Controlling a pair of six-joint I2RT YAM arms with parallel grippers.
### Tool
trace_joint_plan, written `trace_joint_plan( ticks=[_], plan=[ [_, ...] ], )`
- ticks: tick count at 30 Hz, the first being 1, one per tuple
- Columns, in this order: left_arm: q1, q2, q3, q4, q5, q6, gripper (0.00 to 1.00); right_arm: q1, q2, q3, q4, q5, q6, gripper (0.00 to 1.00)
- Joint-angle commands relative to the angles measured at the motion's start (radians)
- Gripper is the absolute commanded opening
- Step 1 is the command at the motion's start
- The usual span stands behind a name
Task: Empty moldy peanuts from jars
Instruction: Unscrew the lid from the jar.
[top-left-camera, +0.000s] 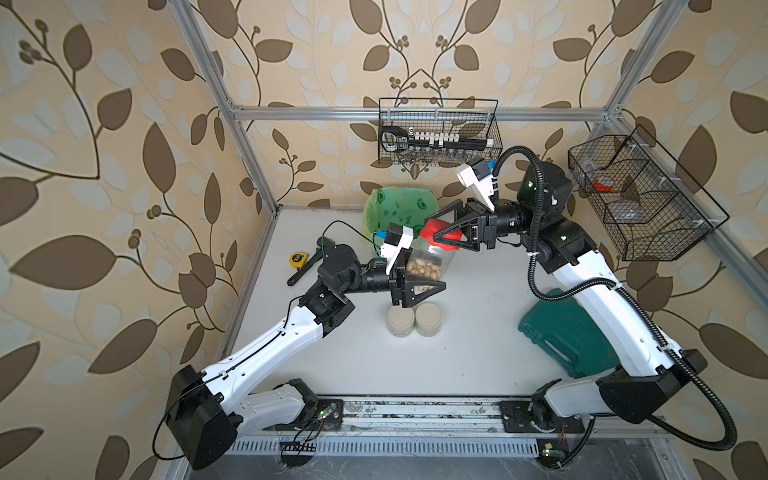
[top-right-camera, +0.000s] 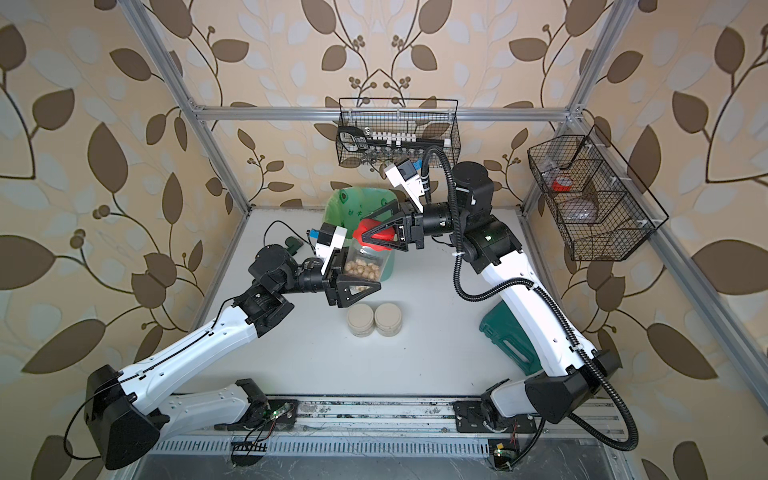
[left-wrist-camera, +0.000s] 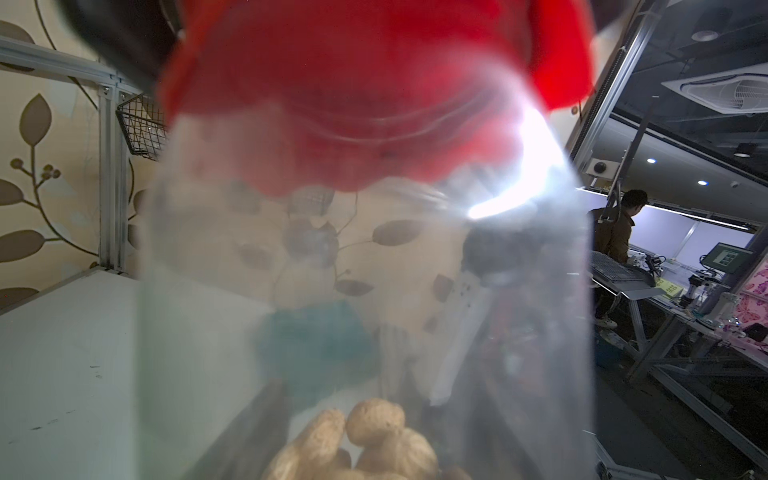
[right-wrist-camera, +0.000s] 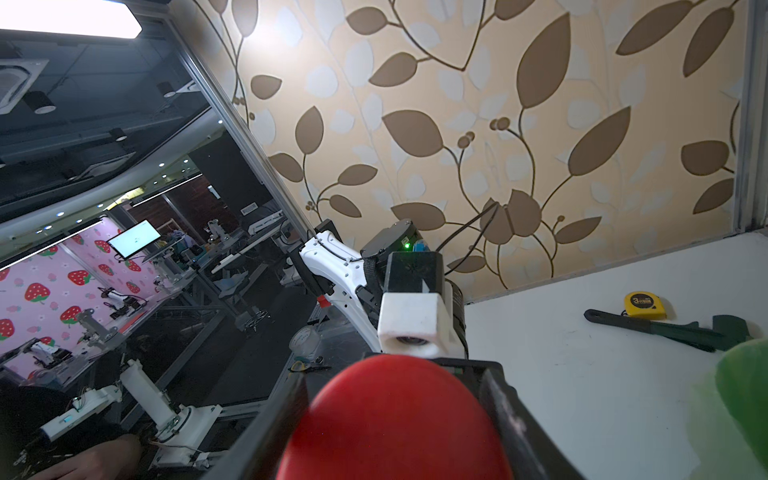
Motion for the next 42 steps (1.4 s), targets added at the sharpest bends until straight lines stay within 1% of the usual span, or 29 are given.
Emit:
trace_joint_plan(
  ticks=[1, 4, 5, 8, 9, 10, 12, 13, 14, 17, 20, 23, 26, 30, 33, 36, 39, 42],
  plan=[
    [0.017, 0.045, -0.002, -0.017, 0.120, 0.003, 0.38, 0.011, -0.013, 0.074, 0.125, -0.248, 0.133, 0.12],
    [0.017, 0.051, -0.005, -0.010, 0.132, 0.000, 0.38, 0.004, -0.005, 0.083, 0.129, -0.244, 0.143, 0.13],
    [0.018, 0.050, -0.005, -0.010, 0.130, 0.002, 0.38, 0.001, -0.004, 0.082, 0.128, -0.235, 0.144, 0.15],
    [0.018, 0.035, -0.004, -0.040, 0.093, 0.024, 0.37, -0.010, -0.013, 0.073, 0.104, -0.199, 0.142, 0.39],
    [0.018, 0.026, 0.006, -0.076, 0.066, 0.046, 0.37, -0.014, -0.020, 0.067, 0.081, -0.181, 0.130, 0.50],
    [0.018, 0.016, 0.015, -0.117, 0.044, 0.074, 0.37, -0.017, -0.028, 0.061, 0.052, -0.161, 0.109, 0.64],
    [0.018, -0.003, 0.025, -0.145, 0.013, 0.104, 0.37, -0.021, -0.046, 0.049, -0.009, -0.107, 0.063, 0.84],
    [0.018, -0.012, 0.031, -0.163, -0.001, 0.119, 0.37, -0.023, -0.055, 0.042, -0.031, -0.077, 0.047, 0.92],
    [0.018, -0.017, 0.036, -0.174, -0.009, 0.130, 0.37, -0.024, -0.061, 0.035, -0.040, -0.052, 0.040, 0.97],
    [0.017, -0.024, 0.044, -0.191, -0.033, 0.149, 0.37, -0.027, -0.073, 0.022, -0.065, 0.024, 0.033, 0.98],
    [0.018, -0.043, 0.026, -0.190, -0.076, 0.161, 0.37, -0.028, -0.091, 0.017, -0.135, 0.154, -0.001, 0.98],
    [0.018, -0.069, 0.004, -0.202, -0.142, 0.183, 0.37, -0.027, -0.110, 0.015, -0.219, 0.338, -0.012, 0.98],
    [0.018, -0.093, -0.017, -0.213, -0.225, 0.211, 0.37, -0.013, -0.140, -0.022, -0.234, 0.516, 0.018, 0.98],
    [0.014, -0.108, -0.037, -0.208, -0.302, 0.244, 0.36, 0.097, -0.182, -0.074, -0.219, 0.788, 0.017, 0.98],
    [0.000, -0.121, -0.051, -0.211, -0.367, 0.273, 0.36, 0.174, -0.180, -0.065, -0.239, 0.942, 0.020, 0.98],
    [-0.013, -0.133, -0.059, -0.221, -0.421, 0.298, 0.36, 0.210, -0.150, -0.035, -0.261, 1.000, 0.024, 0.98],
    [-0.018, -0.139, -0.063, -0.230, -0.453, 0.317, 0.36, 0.236, -0.120, -0.013, -0.268, 1.008, 0.032, 0.98],
    [-0.019, -0.138, -0.061, -0.242, -0.458, 0.326, 0.36, 0.274, -0.100, -0.002, -0.256, 1.005, 0.034, 0.98]
  ],
)
